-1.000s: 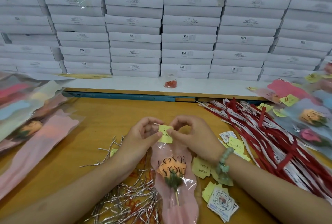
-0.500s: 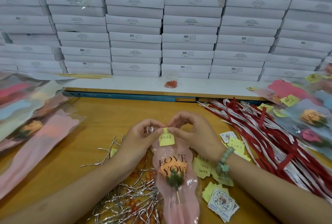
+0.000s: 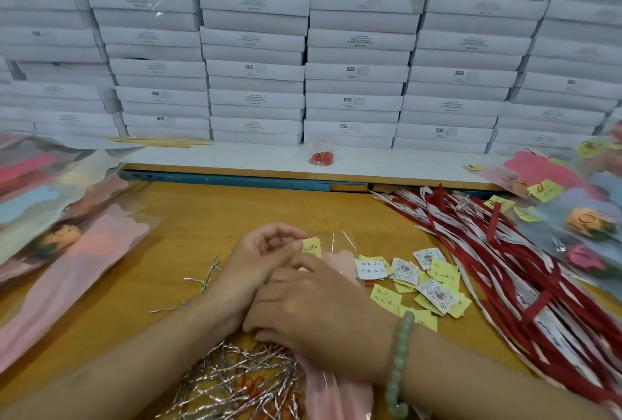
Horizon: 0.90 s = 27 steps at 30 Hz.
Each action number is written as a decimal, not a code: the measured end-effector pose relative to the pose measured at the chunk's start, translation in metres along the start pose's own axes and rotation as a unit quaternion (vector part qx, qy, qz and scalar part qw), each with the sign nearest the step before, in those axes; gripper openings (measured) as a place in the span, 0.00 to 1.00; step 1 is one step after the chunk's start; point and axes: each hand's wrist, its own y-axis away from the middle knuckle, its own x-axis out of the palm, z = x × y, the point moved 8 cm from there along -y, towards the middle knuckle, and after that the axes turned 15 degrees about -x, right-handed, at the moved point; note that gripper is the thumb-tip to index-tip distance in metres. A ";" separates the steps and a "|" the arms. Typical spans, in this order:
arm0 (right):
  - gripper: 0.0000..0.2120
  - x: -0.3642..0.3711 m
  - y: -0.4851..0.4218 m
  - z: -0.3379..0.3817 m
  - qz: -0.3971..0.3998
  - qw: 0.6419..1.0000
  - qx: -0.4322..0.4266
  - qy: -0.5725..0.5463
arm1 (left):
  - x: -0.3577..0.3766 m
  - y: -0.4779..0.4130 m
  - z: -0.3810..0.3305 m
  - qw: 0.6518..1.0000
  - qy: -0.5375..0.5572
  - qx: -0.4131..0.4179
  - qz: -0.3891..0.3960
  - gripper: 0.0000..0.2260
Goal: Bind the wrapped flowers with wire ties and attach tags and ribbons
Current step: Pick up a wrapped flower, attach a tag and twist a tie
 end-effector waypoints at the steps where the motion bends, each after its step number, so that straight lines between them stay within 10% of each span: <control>1: 0.06 0.000 0.001 -0.001 0.012 1.000 0.016 0.015 | 0.000 0.000 0.000 1.000 -0.003 0.000 0.001 0.07; 27: 0.12 0.013 0.002 -0.010 0.016 0.994 0.083 -0.074 | 0.002 0.000 0.002 0.999 -0.038 0.003 0.005 0.07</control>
